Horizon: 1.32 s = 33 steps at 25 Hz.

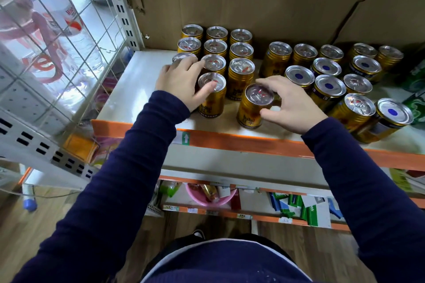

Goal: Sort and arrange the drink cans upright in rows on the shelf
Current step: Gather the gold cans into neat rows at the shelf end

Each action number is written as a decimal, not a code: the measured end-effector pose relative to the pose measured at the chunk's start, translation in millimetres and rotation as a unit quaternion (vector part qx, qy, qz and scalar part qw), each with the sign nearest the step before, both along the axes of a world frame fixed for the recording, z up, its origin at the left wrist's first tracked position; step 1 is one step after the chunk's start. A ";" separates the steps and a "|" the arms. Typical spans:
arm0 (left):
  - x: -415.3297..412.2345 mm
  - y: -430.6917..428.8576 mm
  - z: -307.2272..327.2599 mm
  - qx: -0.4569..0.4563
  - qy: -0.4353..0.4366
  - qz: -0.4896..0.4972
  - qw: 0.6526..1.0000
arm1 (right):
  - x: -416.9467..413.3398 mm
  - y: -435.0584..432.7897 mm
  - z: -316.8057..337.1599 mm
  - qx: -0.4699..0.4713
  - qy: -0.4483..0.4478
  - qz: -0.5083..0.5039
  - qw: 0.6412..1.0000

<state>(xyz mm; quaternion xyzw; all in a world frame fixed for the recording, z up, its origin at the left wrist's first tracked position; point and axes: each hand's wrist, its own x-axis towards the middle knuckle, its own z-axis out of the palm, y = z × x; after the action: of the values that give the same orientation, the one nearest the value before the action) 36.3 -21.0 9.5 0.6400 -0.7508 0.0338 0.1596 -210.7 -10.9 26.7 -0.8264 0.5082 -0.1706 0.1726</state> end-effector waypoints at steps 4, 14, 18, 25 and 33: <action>2.8 -1.6 -15.2 -0.018 0.004 0.019 1.000 | 15.2 -6.2 -1.4 0.004 0.048 -0.107 0.993; 1.7 0.4 -17.2 -0.041 0.025 0.035 0.998 | 40.8 -8.5 -13.0 -0.011 -0.029 -0.133 0.991; 2.1 -1.1 -18.8 -0.042 0.027 0.034 0.998 | 42.3 -1.8 -21.0 -0.015 -0.048 -0.156 0.987; 1.5 -1.5 -18.0 -0.032 0.041 0.027 0.998 | 33.9 10.1 -25.1 0.016 -0.107 -0.123 0.987; -39.7 -14.0 4.4 -0.071 0.121 -0.035 0.989 | -27.8 25.2 6.7 -0.041 -0.152 -0.202 0.967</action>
<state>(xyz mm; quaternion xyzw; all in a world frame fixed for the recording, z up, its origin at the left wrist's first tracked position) -3.4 -35.0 13.9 0.6000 -0.7432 0.0038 0.2959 -238.5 14.2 33.5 -0.6775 0.6247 -0.3463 0.1756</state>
